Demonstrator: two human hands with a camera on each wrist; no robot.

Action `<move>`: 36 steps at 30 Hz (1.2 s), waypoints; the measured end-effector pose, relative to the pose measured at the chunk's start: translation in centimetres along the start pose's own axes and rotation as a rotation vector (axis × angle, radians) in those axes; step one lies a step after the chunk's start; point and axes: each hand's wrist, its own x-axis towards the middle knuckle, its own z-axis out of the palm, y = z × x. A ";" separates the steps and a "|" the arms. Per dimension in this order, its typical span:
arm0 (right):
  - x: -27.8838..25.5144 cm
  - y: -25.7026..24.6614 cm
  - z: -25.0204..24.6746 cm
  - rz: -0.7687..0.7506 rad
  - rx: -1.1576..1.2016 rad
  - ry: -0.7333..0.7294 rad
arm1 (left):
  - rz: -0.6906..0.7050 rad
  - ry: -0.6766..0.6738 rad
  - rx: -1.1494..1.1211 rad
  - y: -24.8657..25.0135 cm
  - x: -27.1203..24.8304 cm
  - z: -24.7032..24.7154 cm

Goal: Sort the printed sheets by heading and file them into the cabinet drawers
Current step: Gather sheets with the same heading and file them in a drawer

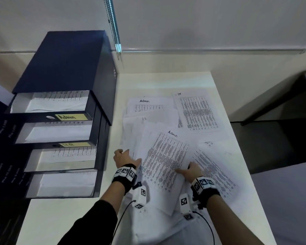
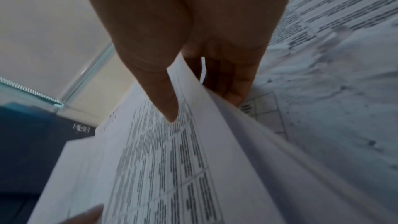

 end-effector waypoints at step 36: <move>-1.1 2.3 -4.7 0.169 0.683 0.010 | 0.366 -0.068 -0.554 1.6 -4.1 -3.6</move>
